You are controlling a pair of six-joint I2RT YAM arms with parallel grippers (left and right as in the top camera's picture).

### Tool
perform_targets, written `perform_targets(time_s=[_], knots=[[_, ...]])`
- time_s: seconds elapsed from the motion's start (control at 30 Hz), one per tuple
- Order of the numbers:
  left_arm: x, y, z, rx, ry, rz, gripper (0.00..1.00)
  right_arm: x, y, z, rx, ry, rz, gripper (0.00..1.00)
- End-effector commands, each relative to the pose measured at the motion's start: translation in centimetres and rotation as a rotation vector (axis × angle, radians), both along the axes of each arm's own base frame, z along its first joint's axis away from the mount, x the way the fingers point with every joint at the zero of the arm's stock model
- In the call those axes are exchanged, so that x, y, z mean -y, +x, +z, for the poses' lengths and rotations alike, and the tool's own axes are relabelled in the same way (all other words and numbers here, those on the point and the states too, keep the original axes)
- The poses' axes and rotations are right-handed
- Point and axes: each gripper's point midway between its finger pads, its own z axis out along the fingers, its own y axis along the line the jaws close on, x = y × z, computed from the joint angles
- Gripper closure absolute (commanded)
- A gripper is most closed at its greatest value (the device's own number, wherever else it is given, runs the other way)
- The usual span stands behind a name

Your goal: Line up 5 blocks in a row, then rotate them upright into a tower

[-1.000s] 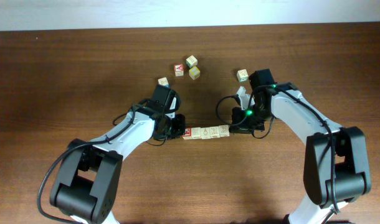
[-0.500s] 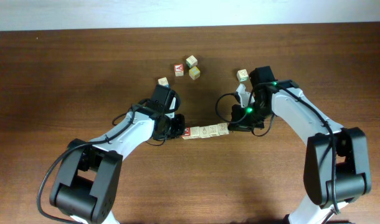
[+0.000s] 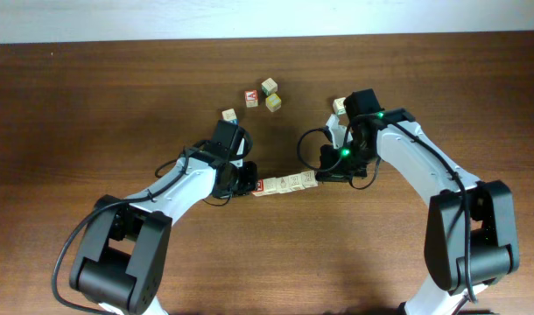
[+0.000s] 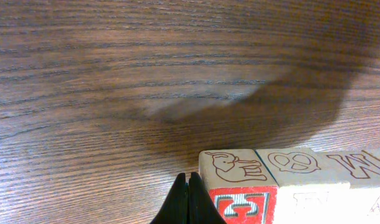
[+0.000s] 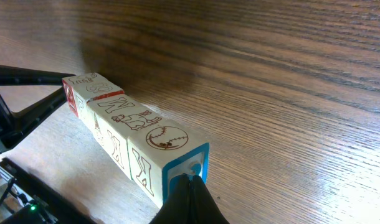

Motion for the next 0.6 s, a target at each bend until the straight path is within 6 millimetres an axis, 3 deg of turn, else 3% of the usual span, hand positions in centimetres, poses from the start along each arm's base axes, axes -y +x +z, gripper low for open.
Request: perform_targets(time_s=[0.0, 0.57], knots=[[2.4, -0.9, 0.3, -0.027, -0.096, -0.065, 1.00, -3.6, -0.9, 2.3, 0.018, 0.126, 0.078, 0.96], [2.4, -0.9, 0.3, -0.027, -0.096, -0.065, 1.00, -6.3, -1.1, 4.3, 0.052, 0.145, 0.148, 0.96]])
